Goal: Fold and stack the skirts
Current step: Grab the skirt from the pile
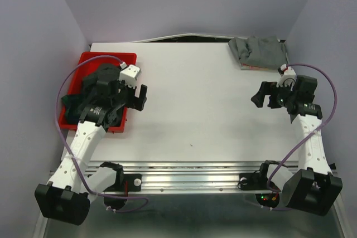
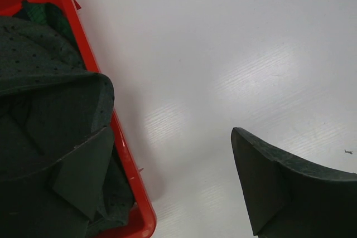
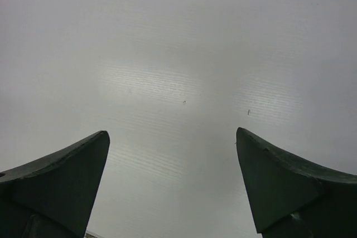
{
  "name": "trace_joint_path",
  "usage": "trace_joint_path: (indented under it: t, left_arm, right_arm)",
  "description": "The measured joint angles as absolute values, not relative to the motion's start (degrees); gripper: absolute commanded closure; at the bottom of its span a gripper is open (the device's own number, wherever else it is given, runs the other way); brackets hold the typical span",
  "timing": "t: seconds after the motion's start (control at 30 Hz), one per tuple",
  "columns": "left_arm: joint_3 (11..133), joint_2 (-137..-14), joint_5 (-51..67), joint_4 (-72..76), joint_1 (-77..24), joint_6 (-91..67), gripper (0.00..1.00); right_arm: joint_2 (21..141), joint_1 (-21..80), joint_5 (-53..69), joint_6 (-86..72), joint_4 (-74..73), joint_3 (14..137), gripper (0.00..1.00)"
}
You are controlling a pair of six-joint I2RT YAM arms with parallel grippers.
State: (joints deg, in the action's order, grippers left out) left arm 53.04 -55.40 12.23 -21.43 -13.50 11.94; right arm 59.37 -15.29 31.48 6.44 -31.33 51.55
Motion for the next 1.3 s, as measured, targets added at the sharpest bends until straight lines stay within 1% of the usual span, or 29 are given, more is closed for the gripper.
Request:
trace_joint_path:
  t: [0.13,0.4,0.47,0.6,0.7,0.87,0.93,1.0,1.13,1.3]
  left_arm:
    - [54.19,-56.27,13.10,-22.55,-13.50,11.97,0.01]
    - [63.18,-63.09,14.52,-26.50,-12.62,12.91,0.01]
    - [67.26,-65.43,15.33,-28.91,-10.55,14.11,0.01]
    - [82.70,-74.81,17.10,-34.17,-2.04,17.32,0.01]
    - [93.32,-82.63,17.28,-35.51,3.03,20.05,0.03]
    - [103.83,-94.54,16.27,-39.64,7.94,24.03,0.05]
    - [106.43,-98.72,15.86,-41.08,8.69,25.06,0.05]
    - [108.22,-103.07,15.31,-42.17,9.17,26.06,0.01]
    - [108.77,-109.89,14.09,-44.60,9.41,27.55,0.01]
    - [104.88,-111.94,11.22,-44.56,9.39,28.67,0.01]
  right_arm:
    - [59.18,-15.29,31.48,6.42,-31.31,51.37,0.00]
    - [58.83,-15.29,31.46,5.93,-31.35,50.48,0.00]
    - [58.83,-15.29,31.48,5.56,-31.29,50.48,0.00]
    - [58.85,-15.29,31.48,4.75,-31.09,50.48,0.00]
    - [59.07,-15.29,31.53,4.56,-30.87,50.48,0.00]
    - [60.29,-15.29,31.53,4.12,-30.74,50.48,0.00]
    - [60.47,-15.29,31.55,4.03,-30.65,50.48,0.00]
    - [60.47,-15.29,31.55,4.03,-30.52,50.48,0.00]
    - [60.47,-15.29,31.53,4.03,-30.44,50.48,0.00]
    - [60.47,-15.29,31.53,4.05,-30.44,50.41,0.00]
